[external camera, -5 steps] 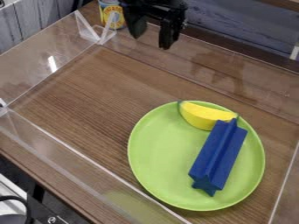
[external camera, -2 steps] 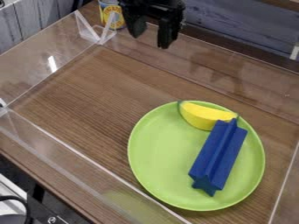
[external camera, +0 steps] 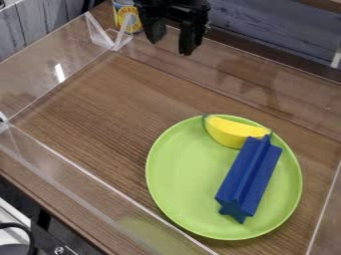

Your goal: Put the banana in the green plate

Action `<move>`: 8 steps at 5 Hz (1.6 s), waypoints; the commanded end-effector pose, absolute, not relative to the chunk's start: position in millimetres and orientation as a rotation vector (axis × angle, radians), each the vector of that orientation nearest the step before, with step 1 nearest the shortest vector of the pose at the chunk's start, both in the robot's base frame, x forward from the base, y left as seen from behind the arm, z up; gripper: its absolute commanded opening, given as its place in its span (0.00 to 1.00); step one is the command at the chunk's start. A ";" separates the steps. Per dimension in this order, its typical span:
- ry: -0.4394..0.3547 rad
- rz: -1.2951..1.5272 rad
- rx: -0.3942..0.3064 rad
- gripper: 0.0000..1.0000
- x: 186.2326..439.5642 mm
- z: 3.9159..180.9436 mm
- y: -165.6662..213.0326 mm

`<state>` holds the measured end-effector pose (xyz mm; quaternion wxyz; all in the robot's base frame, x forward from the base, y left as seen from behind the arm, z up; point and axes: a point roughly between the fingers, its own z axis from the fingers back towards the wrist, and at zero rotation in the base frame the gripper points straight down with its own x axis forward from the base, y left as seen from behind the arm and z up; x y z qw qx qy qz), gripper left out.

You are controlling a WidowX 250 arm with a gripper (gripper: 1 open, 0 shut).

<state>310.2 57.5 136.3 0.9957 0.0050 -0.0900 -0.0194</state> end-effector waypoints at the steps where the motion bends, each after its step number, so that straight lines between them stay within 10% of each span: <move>1: -0.213 -0.030 0.013 1.00 313.0 146.7 59.0; 8: -0.227 -0.046 0.006 1.00 320.9 146.3 64.7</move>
